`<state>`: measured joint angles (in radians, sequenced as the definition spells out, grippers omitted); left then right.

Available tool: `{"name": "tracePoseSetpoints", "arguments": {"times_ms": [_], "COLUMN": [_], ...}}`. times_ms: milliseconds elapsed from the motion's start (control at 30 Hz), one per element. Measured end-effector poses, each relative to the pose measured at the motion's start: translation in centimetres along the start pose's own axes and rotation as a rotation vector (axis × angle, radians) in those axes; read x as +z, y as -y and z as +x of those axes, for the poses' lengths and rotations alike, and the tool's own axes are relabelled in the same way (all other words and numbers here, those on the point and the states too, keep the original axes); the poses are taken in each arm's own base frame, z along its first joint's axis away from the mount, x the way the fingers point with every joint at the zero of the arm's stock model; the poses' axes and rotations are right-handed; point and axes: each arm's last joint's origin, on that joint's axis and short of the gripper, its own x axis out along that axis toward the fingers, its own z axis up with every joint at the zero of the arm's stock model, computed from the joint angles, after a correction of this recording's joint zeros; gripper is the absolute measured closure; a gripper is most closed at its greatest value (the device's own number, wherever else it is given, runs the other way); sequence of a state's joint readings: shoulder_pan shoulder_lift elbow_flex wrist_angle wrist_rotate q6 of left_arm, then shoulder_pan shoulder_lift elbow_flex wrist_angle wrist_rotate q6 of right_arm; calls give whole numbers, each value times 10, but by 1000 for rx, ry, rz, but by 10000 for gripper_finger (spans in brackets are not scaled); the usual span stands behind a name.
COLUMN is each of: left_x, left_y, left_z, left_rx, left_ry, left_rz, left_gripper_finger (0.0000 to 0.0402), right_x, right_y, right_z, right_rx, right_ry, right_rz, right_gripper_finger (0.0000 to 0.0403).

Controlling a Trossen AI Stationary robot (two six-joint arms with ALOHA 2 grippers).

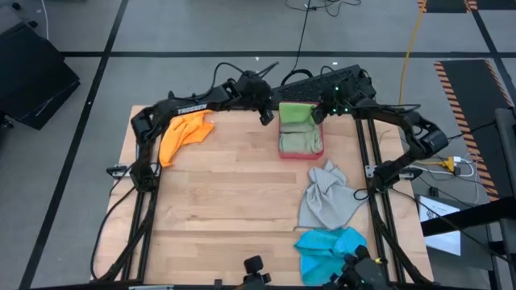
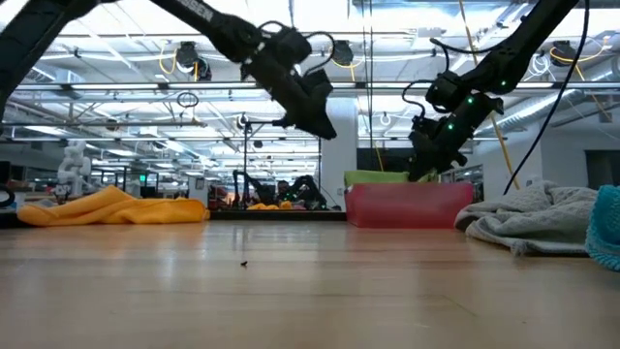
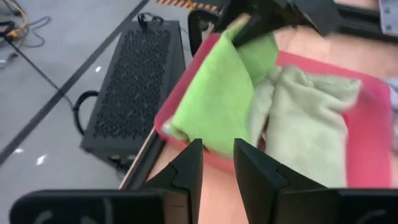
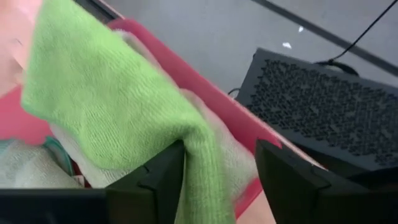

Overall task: Fold microfiber towels
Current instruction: Stack the dark green microfiber cloth on the top light green microfiber cloth in the red bin

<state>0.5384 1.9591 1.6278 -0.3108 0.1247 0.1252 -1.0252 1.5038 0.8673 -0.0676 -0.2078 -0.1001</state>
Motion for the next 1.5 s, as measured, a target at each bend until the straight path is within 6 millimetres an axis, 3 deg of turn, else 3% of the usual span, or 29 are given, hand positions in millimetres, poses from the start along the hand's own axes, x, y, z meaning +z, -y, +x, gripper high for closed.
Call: {"name": "tracePoseSetpoints", "arguments": {"times_ms": [133,367,467,600,700,767,933,1067,1200,1500], "left_x": [6,-17,-36,-60,-78,-84,-104,-106,-106,-106], "left_y": [14,32,42,64,80,90,111,124,129,143], "left_z": [-24,-52,-65,-82,-91,-96,-99,-99,-99,-102], "left_rx": [64,124,129,134,130,124,136,141,132,93], "left_ry": [-2,21,44,112,156,206,211,238,239,260], "left_rz": [66,86,71,57,56,45,60,82,89,113], "left_gripper_finger": [309,309,309,309,309,309,309,309,309,309], "right_x": [5,16,21,24,25,27,39,58,70,55], "right_y": [-2,-11,-26,-44,-51,-53,-60,-68,-63,-64], "right_z": [-11,-34,-44,-42,-30,-21,2,21,45,91], "right_rx": [-3,25,179,261,231,167,163,180,125,119], "right_ry": [35,120,169,197,189,164,38,-26,-104,-270], "right_rz": [-9,-105,-138,-168,-159,-147,-101,-107,-75,-14], "right_gripper_finger": [204,199,225,300,369,393,388,401,401,402]}}
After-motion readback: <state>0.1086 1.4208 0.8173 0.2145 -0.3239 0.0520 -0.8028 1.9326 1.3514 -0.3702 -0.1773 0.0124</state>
